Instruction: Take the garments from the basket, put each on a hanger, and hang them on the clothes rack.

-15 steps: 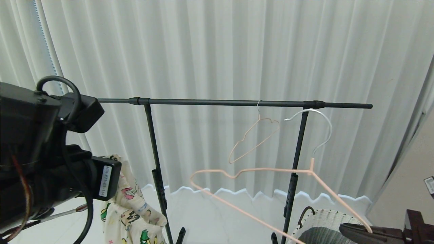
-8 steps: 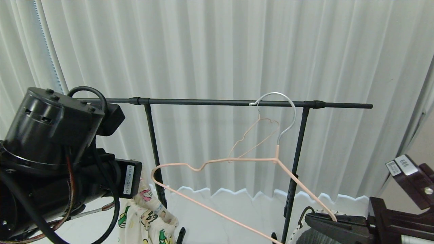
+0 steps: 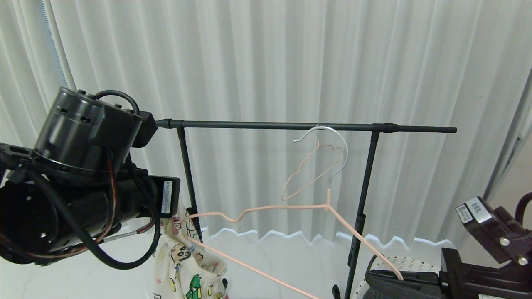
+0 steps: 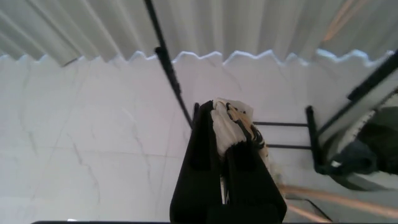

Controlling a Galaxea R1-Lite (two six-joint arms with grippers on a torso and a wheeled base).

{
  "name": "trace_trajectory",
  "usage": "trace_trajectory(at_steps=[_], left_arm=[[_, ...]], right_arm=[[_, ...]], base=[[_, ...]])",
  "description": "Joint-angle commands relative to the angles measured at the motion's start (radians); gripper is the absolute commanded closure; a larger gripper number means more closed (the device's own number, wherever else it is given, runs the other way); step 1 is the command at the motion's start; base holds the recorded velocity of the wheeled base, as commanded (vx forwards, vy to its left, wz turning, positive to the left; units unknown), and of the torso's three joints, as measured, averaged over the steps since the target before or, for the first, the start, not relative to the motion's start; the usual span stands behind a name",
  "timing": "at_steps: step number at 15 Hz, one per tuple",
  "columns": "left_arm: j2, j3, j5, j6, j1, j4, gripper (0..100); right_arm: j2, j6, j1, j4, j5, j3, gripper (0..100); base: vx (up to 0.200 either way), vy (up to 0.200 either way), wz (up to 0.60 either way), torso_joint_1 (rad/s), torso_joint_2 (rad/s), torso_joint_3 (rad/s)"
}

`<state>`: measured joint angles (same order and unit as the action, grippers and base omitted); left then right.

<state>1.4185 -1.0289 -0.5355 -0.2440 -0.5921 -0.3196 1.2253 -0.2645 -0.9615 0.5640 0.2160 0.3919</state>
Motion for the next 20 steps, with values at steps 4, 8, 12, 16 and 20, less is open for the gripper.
trace_trajectory(at_steps=[4, 8, 12, 16, 20], left_arm=[[0.042, -0.016, -0.089, 0.002, 0.008, 0.001, 100], [0.028, -0.042, -0.086, -0.006, -0.044, 0.002, 100], [0.026, -0.049, -0.086, -0.008, -0.060, 0.002, 100], [0.033, -0.048, -0.104, -0.008, -0.037, 0.002, 100], [0.031, -0.045, -0.121, -0.008, -0.021, 0.002, 100]], right_arm=[[-0.003, -0.001, -0.010, 0.004, 0.002, 0.016, 100], [0.056, -0.006, -0.011, 0.065, 0.002, 0.018, 100], [0.146, -0.004, -0.008, 0.183, -0.010, 0.019, 100], [0.129, -0.004, 0.020, 0.185, -0.015, 0.013, 100], [0.099, -0.004, 0.043, 0.183, -0.013, 0.013, 100]], base=[[0.000, 0.000, 0.00, 0.000, 0.00, 0.000], [0.000, 0.000, 0.00, 0.000, 0.00, 0.000], [0.000, 0.000, 0.00, 0.000, 0.00, 0.000], [0.000, 0.000, 0.00, 0.000, 0.00, 0.000], [0.000, 0.000, 0.00, 0.000, 0.00, 0.000]])
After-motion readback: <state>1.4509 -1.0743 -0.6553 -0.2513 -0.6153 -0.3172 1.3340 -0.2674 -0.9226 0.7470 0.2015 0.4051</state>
